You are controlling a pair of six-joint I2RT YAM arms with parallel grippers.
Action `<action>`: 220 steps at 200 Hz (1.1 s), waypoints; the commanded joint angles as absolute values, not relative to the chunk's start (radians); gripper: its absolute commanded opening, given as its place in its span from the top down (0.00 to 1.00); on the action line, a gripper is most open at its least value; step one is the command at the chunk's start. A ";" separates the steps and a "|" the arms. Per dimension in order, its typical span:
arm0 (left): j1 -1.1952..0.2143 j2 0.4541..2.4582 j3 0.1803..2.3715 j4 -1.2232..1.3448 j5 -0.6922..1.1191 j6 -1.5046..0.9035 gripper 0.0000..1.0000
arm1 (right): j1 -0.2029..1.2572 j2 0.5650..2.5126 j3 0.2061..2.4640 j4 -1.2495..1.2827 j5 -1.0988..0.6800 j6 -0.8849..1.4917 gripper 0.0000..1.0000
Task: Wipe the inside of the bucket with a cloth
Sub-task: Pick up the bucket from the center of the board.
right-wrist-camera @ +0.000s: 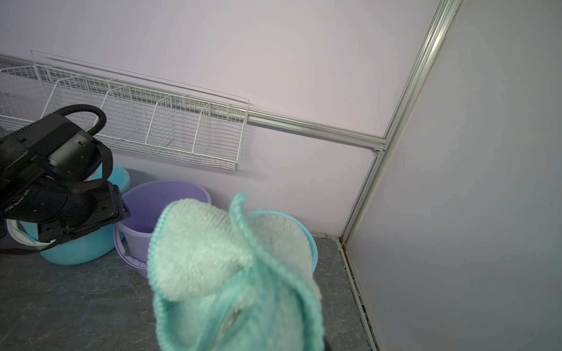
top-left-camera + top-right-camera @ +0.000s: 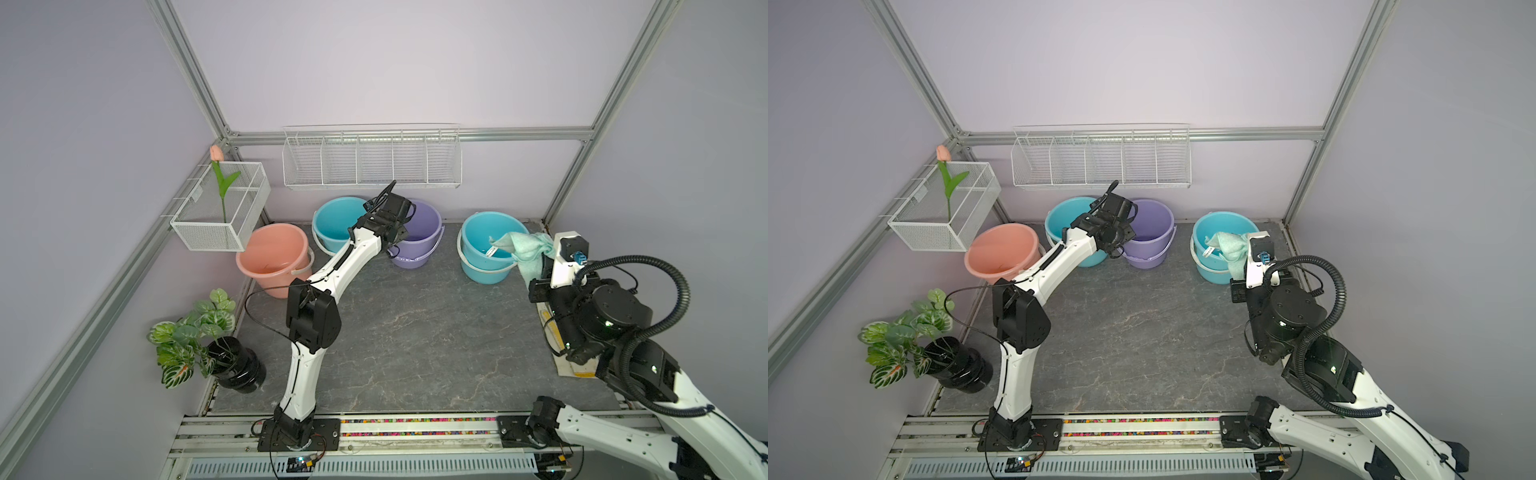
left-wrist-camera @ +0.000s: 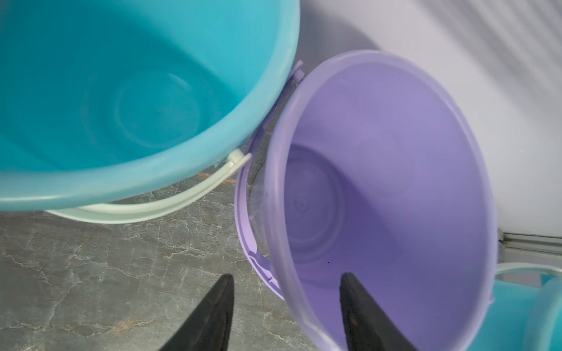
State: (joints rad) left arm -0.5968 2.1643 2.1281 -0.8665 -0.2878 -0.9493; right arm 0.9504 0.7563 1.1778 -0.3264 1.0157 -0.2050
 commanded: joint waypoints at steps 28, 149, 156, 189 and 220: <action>-0.593 2.208 2.174 -0.888 -0.245 -0.942 0.58 | 0.948 0.771 1.184 -0.311 1.005 -0.178 0.93; -0.584 2.134 2.046 -0.871 -0.183 -0.913 0.92 | 0.948 0.793 1.208 -0.334 0.984 -0.153 0.93; -0.585 2.123 2.035 -0.873 -0.182 -0.907 0.94 | 0.948 0.795 1.210 -0.337 0.983 -0.150 0.93; -0.585 2.045 1.958 -0.870 -0.160 -0.865 1.00 | 0.950 0.803 1.215 -0.353 0.967 -0.132 0.93; -0.585 1.934 1.862 -0.870 -0.139 -0.802 1.00 | 0.951 0.815 1.227 -0.390 0.946 -0.101 0.93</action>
State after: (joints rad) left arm -0.5854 2.0338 1.9171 -0.8478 -0.1577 -0.8650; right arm 0.9504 0.8066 1.1995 -0.3664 0.9672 -0.1520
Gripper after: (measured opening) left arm 0.119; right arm 0.093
